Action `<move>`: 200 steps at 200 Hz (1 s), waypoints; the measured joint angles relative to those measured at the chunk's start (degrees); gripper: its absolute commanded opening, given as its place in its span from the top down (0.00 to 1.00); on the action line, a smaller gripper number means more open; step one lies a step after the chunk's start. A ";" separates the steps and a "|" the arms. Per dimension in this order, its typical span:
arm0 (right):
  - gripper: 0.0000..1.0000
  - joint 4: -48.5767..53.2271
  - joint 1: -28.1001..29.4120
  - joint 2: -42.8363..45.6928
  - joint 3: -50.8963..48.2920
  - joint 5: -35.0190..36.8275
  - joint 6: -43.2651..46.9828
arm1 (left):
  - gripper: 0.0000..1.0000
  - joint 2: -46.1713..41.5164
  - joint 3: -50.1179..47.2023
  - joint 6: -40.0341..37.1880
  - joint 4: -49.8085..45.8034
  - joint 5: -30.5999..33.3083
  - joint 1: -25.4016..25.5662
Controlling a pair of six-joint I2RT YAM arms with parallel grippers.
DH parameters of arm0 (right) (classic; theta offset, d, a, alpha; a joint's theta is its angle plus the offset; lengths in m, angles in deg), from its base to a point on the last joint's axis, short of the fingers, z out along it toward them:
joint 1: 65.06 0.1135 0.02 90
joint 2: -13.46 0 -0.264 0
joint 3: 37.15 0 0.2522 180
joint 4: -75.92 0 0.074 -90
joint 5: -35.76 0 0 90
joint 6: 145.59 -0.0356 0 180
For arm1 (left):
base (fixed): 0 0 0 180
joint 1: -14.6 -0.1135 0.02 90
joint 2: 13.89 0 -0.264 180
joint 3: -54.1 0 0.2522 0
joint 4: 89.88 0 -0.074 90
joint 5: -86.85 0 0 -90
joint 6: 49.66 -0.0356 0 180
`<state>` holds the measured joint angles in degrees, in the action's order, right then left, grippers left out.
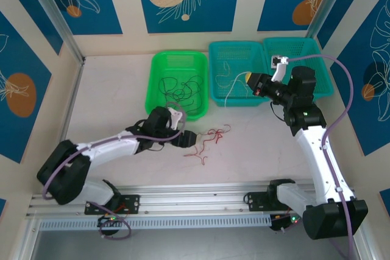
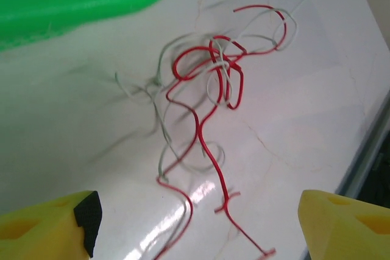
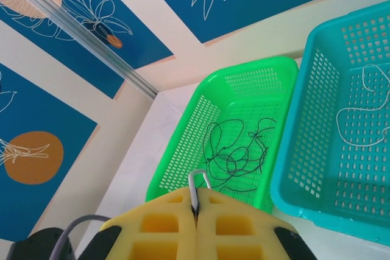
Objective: Untangle the cables
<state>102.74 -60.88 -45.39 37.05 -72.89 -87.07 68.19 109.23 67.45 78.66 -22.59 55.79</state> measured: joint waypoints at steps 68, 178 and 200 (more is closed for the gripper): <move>1.00 1.40 0.33 0.20 0.00 0.26 0.00 | 0.88 12.66 4.81 -0.61 1.60 1.49 2.21; 1.00 8.15 -12.90 1.68 7.17 15.23 -7.69 | 1.00 -2.36 -1.31 1.88 -14.49 19.39 1.29; 1.00 9.20 -14.45 1.36 11.80 20.06 -8.74 | 1.00 -7.17 -4.31 3.98 -21.03 23.63 -1.18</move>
<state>111.94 -75.32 -44.03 48.86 -52.83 -95.82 61.03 104.92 71.43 57.64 1.03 54.61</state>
